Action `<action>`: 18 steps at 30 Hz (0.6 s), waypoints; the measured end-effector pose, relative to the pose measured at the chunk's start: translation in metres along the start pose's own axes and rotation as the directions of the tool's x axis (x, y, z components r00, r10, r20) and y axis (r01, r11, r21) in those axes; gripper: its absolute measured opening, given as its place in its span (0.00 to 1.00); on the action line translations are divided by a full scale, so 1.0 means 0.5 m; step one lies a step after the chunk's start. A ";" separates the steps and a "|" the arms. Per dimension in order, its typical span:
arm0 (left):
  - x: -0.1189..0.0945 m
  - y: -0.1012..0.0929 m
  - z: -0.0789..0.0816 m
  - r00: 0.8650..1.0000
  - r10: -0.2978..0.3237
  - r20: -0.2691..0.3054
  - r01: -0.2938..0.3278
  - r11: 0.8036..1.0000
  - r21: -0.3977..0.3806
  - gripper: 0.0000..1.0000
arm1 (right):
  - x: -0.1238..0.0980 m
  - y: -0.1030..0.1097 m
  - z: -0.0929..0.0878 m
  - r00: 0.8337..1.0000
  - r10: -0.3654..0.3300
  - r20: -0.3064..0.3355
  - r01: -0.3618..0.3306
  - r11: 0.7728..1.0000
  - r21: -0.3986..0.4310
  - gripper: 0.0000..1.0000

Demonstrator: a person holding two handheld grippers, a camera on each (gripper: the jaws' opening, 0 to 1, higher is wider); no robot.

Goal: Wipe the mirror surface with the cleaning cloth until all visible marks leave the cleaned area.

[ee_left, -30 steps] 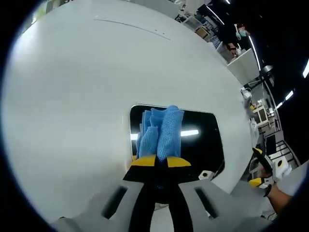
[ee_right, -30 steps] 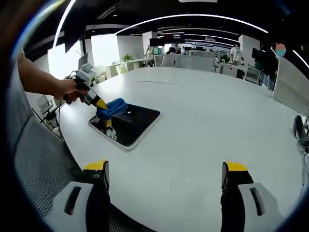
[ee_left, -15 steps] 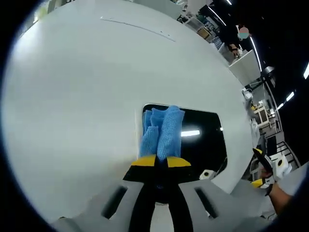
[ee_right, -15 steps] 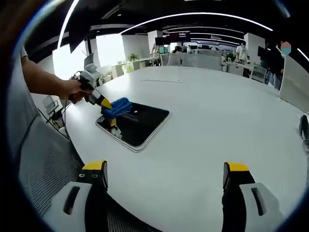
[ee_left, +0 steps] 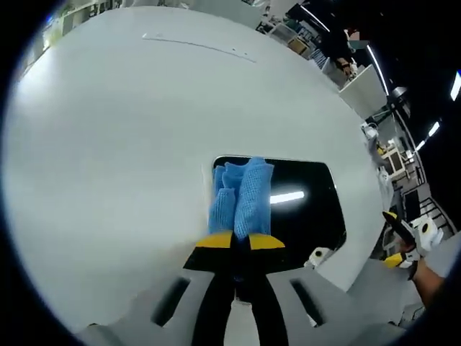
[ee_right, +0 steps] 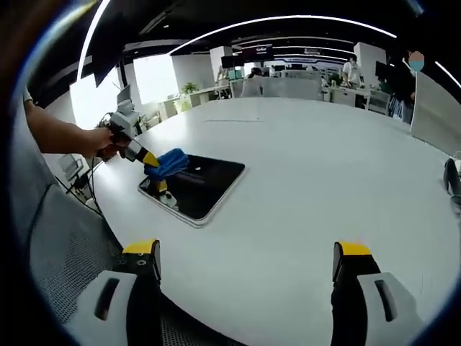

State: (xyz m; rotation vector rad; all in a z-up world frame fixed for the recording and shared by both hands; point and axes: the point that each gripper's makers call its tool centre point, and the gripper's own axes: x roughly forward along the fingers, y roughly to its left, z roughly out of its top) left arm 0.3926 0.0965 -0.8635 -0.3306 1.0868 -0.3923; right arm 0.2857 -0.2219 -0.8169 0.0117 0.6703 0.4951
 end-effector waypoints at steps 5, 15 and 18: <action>-0.002 0.004 0.001 1.000 0.000 -0.004 0.000 1.000 -0.008 0.03 | -0.008 0.003 0.005 1.000 0.010 0.008 -0.010 0.999 -0.044 0.99; -0.002 0.003 0.000 1.000 -0.011 0.001 0.010 1.000 0.016 0.03 | -0.003 0.047 0.010 0.997 0.065 -0.044 -0.072 0.979 -0.190 0.99; -0.002 0.004 0.001 1.000 -0.011 0.000 0.011 1.000 0.011 0.03 | -0.005 0.045 0.026 0.999 0.045 -0.003 -0.045 0.977 -0.211 0.99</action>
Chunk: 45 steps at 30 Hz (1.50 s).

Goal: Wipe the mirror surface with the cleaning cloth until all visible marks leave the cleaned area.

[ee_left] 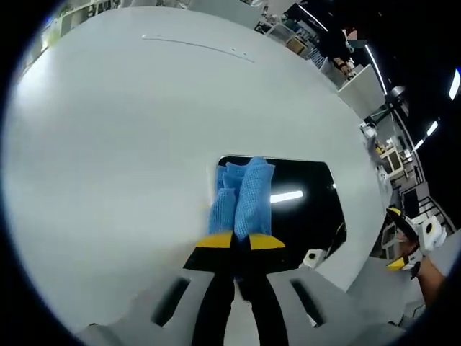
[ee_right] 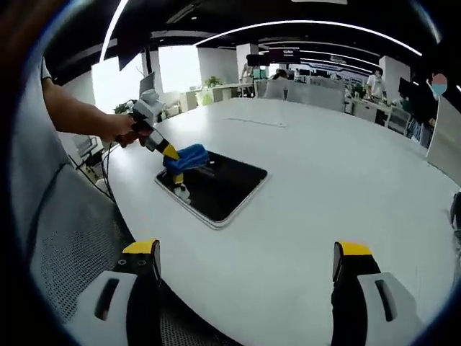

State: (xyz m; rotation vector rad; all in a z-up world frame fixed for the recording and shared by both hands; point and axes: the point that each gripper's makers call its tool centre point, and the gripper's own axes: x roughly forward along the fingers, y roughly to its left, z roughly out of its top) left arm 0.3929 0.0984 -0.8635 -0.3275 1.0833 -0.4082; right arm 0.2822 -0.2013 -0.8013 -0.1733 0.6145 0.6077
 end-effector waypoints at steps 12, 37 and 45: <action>-0.004 -0.005 -0.013 1.000 0.019 -0.019 -0.018 1.000 0.019 0.03 | -0.008 -0.056 0.008 0.990 -0.121 0.078 0.111 0.987 0.113 0.99; -0.031 -0.013 -0.072 0.998 0.016 -0.068 -0.013 0.999 0.046 0.02 | 0.000 -0.021 0.013 0.995 -0.043 0.088 0.038 0.998 0.057 0.98; -0.038 -0.015 -0.086 0.998 0.005 -0.065 -0.003 0.999 0.034 0.02 | 0.001 -0.003 0.020 0.995 -0.004 0.101 -0.002 0.998 0.059 0.99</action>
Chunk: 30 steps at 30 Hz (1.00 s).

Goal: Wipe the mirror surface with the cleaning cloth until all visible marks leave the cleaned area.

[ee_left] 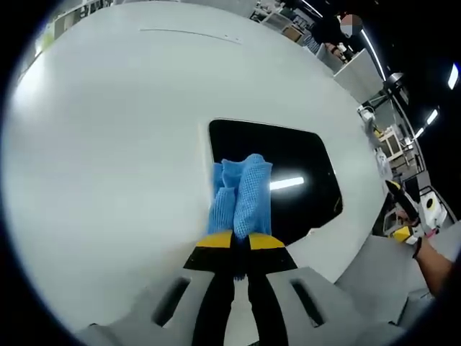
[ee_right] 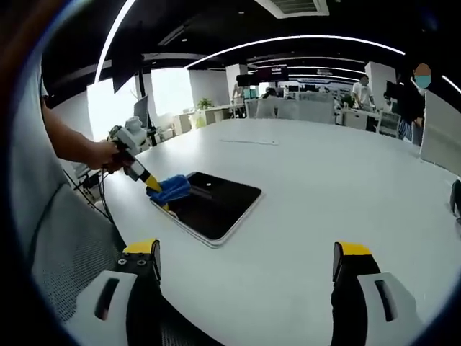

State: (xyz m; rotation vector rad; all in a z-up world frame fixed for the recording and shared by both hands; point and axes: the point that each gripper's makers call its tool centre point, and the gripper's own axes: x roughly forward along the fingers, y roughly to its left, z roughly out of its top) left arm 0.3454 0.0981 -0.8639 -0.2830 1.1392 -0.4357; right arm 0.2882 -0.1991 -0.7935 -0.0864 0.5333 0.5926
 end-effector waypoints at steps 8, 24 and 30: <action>0.000 -0.001 0.001 1.000 0.000 0.001 0.000 1.000 -0.001 0.02 | 0.001 -0.003 -0.008 1.000 -0.002 -0.016 0.002 1.000 -0.013 0.99; 0.004 -0.006 0.002 1.000 -0.002 -0.022 0.001 0.999 -0.037 0.02 | 0.001 -0.011 -0.012 0.999 -0.023 -0.029 0.023 1.000 0.000 0.98; 0.012 -0.025 -0.004 0.999 -0.014 -0.037 0.013 1.000 -0.026 0.02 | 0.001 -0.012 -0.012 0.999 -0.024 -0.027 0.024 1.000 0.005 0.98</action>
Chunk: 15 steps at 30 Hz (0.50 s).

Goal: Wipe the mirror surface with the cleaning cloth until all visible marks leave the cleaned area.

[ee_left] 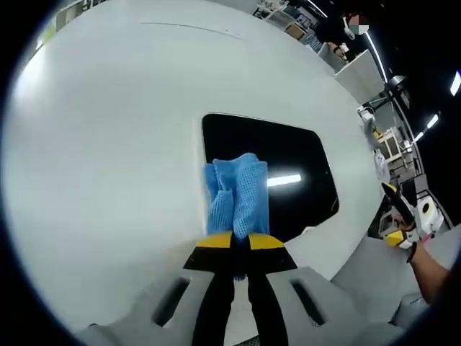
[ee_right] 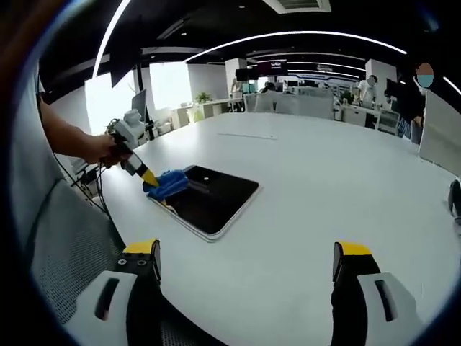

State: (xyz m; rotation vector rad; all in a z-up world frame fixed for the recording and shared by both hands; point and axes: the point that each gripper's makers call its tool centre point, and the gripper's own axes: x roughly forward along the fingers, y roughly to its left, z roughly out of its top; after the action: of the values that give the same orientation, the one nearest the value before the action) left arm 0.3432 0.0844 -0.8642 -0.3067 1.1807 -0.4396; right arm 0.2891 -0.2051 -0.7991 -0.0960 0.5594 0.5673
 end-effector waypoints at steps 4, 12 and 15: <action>0.002 -0.003 0.001 1.000 0.005 -0.004 -0.005 1.000 0.002 0.02 | 0.000 -0.002 0.000 1.000 -0.001 0.001 0.001 1.000 0.003 0.98; 0.008 -0.014 0.002 1.000 0.001 -0.016 -0.001 1.000 0.005 0.02 | -0.001 -0.002 0.003 1.000 -0.004 0.008 0.004 1.000 0.009 0.98; 0.013 -0.025 0.000 1.000 -0.003 -0.019 0.004 1.000 0.009 0.02 | -0.001 -0.003 0.002 1.000 -0.006 0.007 0.006 1.000 0.007 0.97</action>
State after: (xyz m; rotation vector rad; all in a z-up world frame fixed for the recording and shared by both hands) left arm 0.3431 0.0704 -0.8639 -0.2970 1.1969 -0.4520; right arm 0.2903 -0.2063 -0.7980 -0.0894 0.5545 0.5600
